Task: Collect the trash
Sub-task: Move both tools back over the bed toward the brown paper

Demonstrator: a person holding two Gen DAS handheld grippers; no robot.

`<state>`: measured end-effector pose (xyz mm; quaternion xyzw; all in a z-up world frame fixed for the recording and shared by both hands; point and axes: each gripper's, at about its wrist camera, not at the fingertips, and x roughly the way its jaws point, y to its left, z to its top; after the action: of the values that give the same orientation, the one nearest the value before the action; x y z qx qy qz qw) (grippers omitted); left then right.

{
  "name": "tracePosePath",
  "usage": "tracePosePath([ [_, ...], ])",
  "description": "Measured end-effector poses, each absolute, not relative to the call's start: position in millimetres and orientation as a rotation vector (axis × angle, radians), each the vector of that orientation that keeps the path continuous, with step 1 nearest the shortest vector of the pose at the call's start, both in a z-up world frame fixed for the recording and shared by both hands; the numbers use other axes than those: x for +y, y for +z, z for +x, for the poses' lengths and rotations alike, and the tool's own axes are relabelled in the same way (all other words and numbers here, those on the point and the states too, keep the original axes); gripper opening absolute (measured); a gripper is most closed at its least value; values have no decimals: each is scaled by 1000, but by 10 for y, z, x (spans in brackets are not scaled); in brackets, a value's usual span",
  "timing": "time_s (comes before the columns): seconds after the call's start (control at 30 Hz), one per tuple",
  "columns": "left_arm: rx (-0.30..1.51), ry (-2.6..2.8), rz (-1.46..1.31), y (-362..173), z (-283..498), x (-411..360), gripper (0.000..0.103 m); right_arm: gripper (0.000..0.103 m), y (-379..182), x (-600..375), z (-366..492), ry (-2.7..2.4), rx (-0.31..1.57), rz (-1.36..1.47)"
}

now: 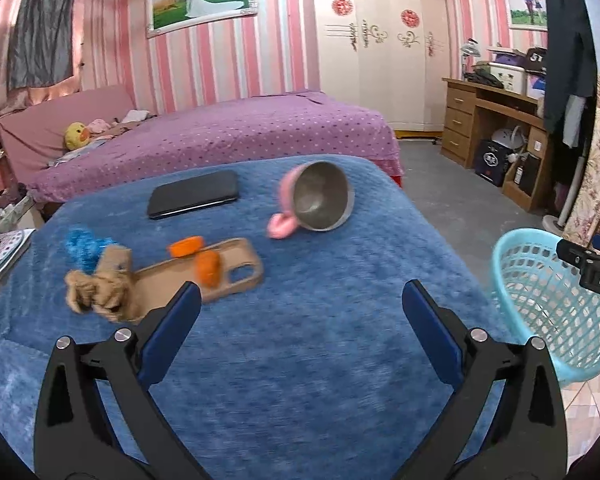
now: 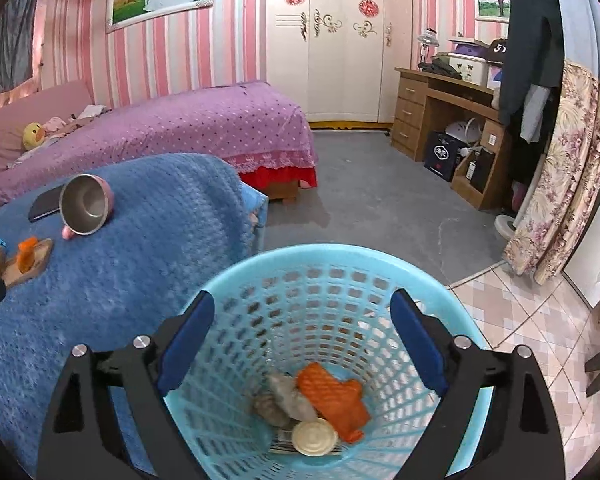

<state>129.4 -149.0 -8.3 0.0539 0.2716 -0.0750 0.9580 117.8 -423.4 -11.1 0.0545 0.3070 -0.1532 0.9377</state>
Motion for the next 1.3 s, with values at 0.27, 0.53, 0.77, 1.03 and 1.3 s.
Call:
tracePosePath([
  [0.27,535,-93,115,-19,1327,-895,97,88,-114,-3845,1350,-272,619,76],
  [0.53,556,-58,72,-117,1365,-444,97,88,-108,-3431,1484,-228,601,32],
  [0.77,568,-44,52,-114,1386,-115,97,88,-119,-3200,1538,-186,606,63],
  [1.03,575,16,53,-149,1433,376,97,88,-139,-2871,1635,-132,609,56],
  [1.3,622,95,9,-272,1587,873,97,88,-186,-2485,1778,-72,623,19],
])
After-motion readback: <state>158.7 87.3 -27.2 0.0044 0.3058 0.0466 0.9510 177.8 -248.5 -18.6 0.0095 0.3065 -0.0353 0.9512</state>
